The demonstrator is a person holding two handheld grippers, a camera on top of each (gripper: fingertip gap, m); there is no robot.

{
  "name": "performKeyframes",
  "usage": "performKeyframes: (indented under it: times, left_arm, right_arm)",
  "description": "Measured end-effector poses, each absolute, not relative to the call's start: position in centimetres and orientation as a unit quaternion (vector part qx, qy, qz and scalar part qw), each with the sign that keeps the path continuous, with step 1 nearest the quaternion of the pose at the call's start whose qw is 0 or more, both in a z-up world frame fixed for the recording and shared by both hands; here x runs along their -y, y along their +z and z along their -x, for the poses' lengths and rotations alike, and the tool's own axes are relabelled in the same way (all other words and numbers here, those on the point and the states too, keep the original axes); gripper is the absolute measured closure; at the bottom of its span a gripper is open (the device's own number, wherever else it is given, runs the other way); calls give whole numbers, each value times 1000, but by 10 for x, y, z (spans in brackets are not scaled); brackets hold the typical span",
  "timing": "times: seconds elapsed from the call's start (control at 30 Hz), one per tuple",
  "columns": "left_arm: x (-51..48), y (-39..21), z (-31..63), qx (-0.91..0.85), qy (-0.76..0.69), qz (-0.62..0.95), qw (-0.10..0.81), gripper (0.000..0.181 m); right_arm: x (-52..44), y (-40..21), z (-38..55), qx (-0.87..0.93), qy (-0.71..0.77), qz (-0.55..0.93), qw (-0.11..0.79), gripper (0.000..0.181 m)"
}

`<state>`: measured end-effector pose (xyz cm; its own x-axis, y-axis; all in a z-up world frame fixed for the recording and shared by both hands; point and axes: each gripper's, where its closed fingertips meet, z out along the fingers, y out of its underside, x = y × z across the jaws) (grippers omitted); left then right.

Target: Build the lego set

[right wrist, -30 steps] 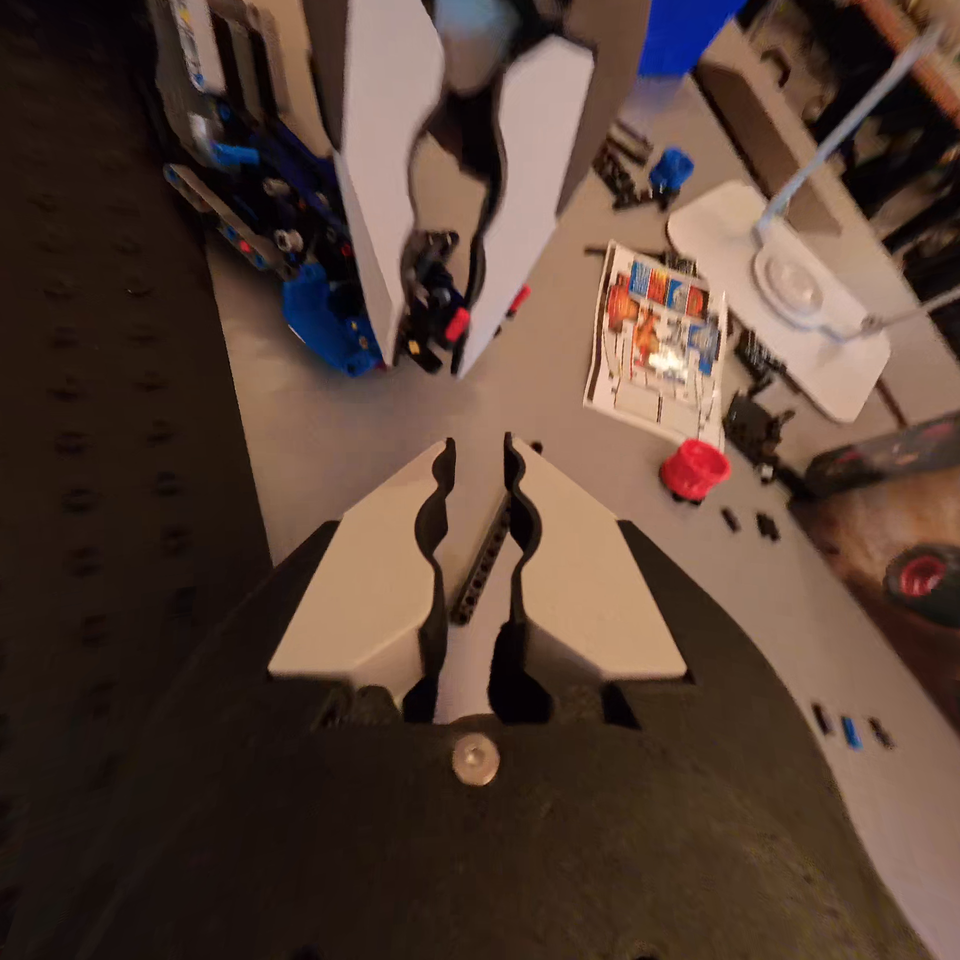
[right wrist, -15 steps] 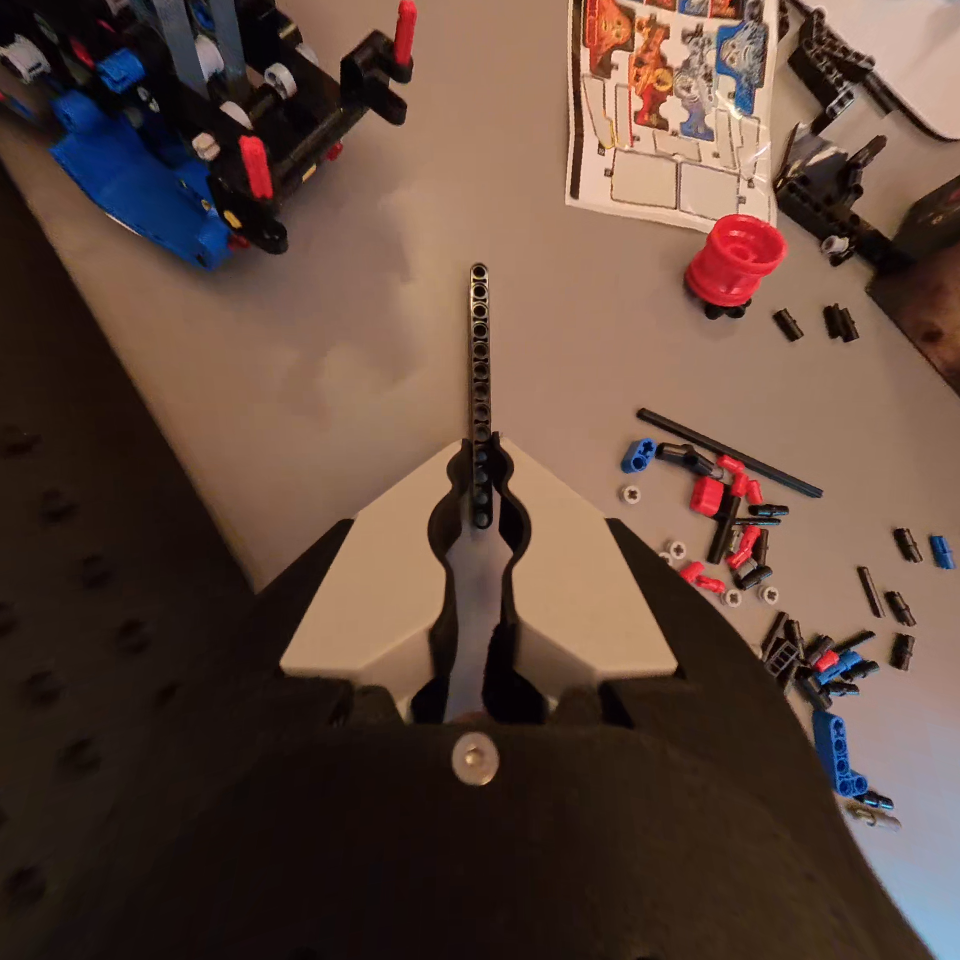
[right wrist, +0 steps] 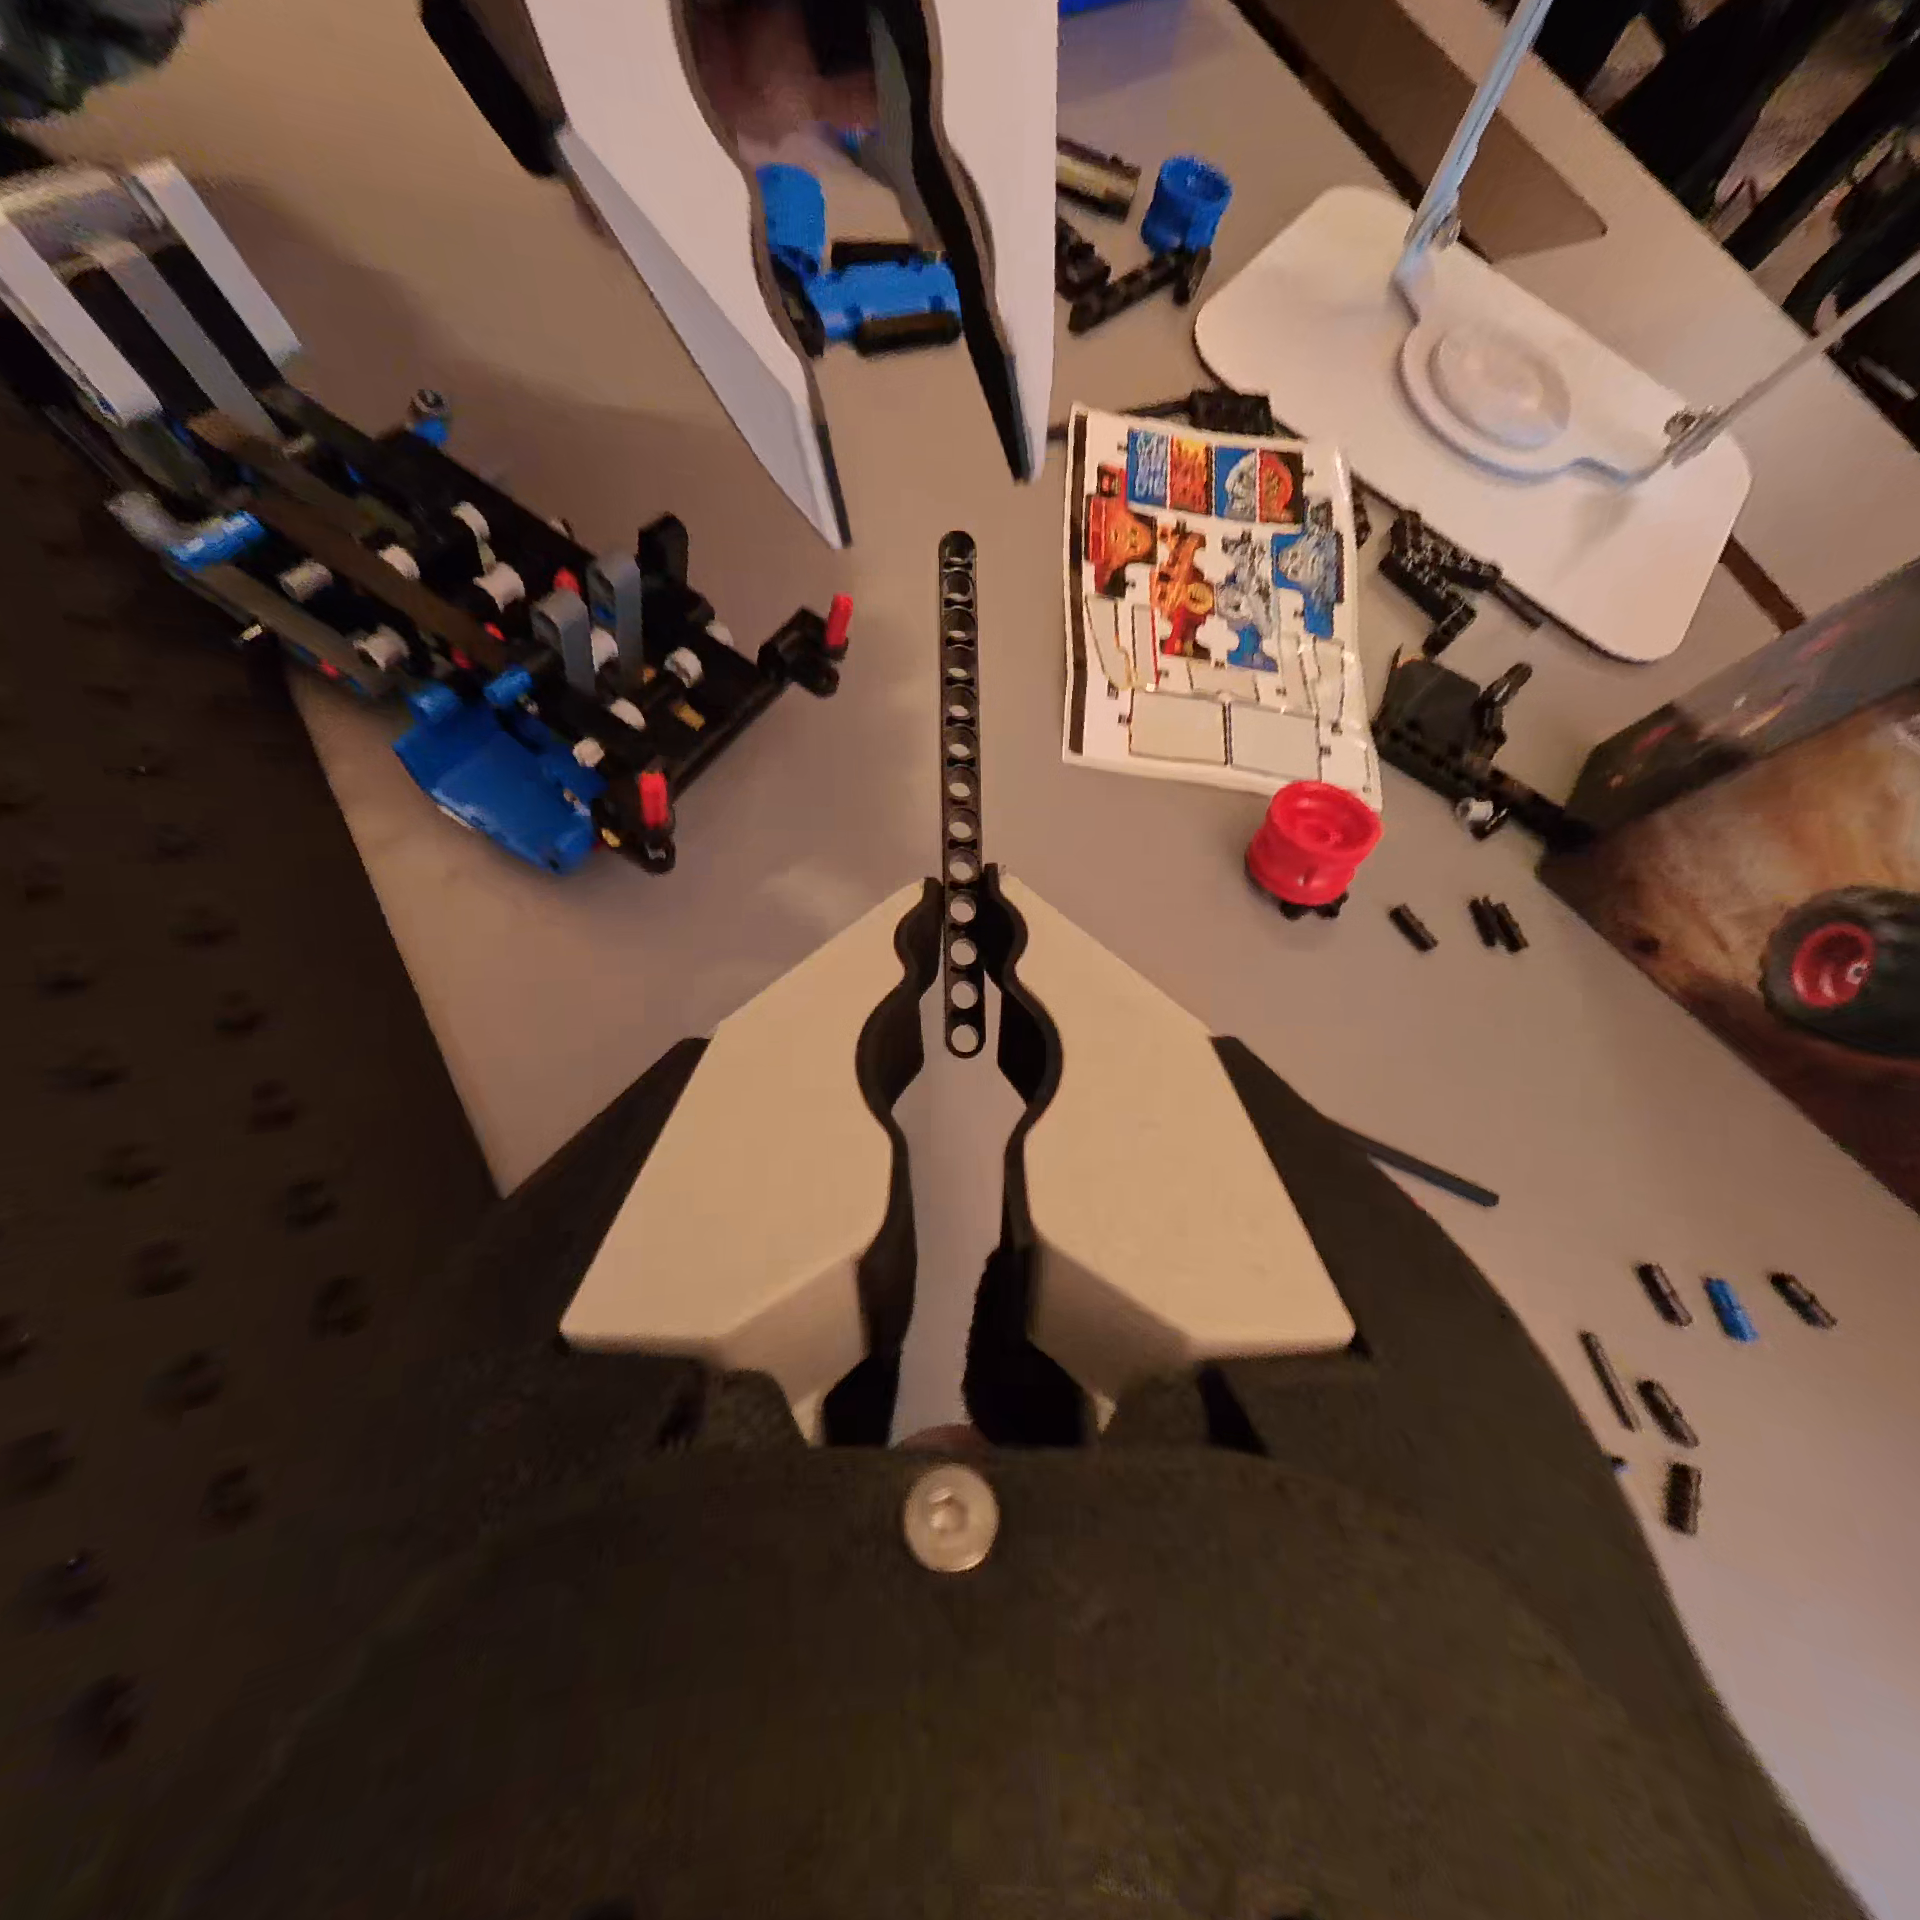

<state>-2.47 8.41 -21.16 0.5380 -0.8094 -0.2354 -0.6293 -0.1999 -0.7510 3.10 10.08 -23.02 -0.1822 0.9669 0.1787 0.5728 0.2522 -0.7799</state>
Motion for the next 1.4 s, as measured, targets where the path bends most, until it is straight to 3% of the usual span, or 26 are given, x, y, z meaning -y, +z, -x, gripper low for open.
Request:
performKeyframes:
  times: [0.13, 0.27, 0.63, 0.97, 1.4]
  left_arm:
    - [-89, -210, 25, -457, -128, 767, 431, 154]
    - [-88, -207, 21, -463, -138, 755, 444, 172]
    - [-81, -199, 18, -466, -173, 729, 471, 176]
    - [-75, -194, 14, -461, -225, 712, 480, 176]
    - [-68, -235, 9, -485, -222, 748, 396, 172]
  right_arm:
    - [-98, -213, -22, 707, 319, 513, 367, 177]
    - [-96, -208, -18, 707, 331, 502, 373, 177]
    - [-102, -195, -22, 662, 415, 498, 375, 167]
    - [-98, -197, -31, 668, 419, 494, 367, 174]
    - [-73, -230, -44, 673, 372, 552, 323, 176]
